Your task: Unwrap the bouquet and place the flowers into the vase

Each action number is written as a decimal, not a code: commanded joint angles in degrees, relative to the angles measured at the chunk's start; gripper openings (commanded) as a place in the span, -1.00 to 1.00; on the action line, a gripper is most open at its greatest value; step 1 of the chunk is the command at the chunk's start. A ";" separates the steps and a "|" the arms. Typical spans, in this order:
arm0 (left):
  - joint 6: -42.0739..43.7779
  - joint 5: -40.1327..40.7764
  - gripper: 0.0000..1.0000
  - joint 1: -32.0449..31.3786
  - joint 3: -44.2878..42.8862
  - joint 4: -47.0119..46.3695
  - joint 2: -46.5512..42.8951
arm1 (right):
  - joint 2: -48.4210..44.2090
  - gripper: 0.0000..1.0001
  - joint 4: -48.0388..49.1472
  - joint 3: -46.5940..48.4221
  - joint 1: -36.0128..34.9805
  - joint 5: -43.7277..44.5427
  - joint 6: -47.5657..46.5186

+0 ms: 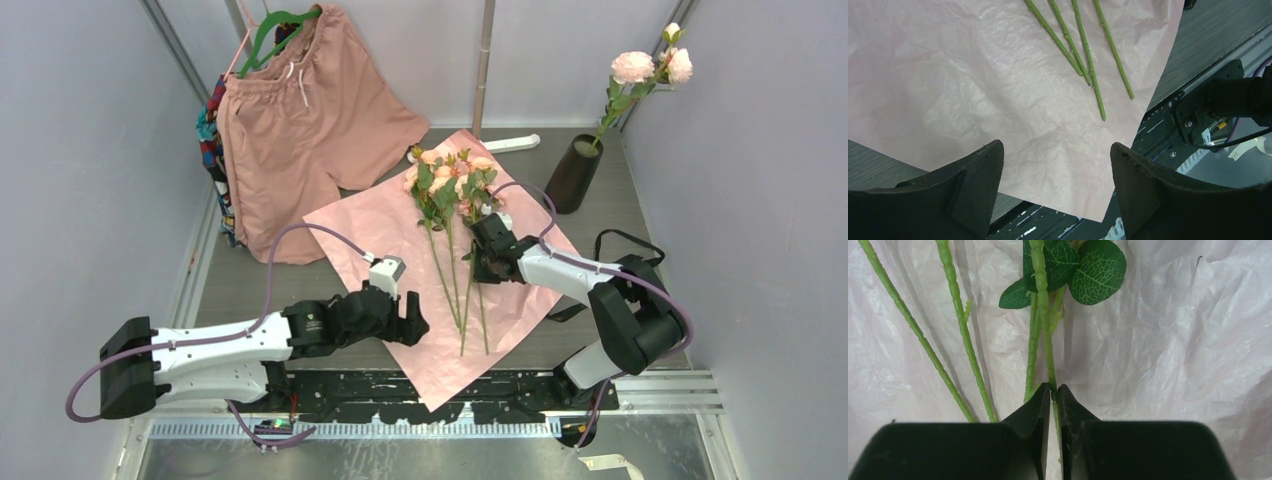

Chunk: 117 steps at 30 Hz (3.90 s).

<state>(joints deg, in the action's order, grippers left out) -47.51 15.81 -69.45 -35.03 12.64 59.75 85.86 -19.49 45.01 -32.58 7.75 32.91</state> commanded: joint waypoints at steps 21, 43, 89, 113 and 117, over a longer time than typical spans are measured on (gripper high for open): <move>5.58 -18.79 0.59 15.02 -8.75 -15.97 7.46 | -25.76 -0.98 -9.72 4.67 -1.25 -1.42 -0.70; -10.84 -38.11 0.34 22.96 -19.17 -62.02 42.21 | -31.02 -0.98 -15.08 6.85 -9.42 4.34 -2.32; 14.93 -30.68 -1.00 20.10 -18.67 -32.37 26.88 | -15.26 -0.14 -10.48 23.24 -4.04 9.25 -7.51; 15.68 -31.50 -1.00 20.14 -25.86 -30.68 31.25 | -17.00 -0.18 -11.76 23.88 -3.88 4.24 -4.87; 15.22 -31.59 -1.00 20.14 -26.49 -30.50 31.01 | -14.98 -0.22 -10.14 23.72 -3.95 3.55 -4.87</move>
<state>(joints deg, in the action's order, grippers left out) -32.53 -14.61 -49.12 -58.78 -15.55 91.66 69.47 -33.32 66.50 -36.38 12.08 27.77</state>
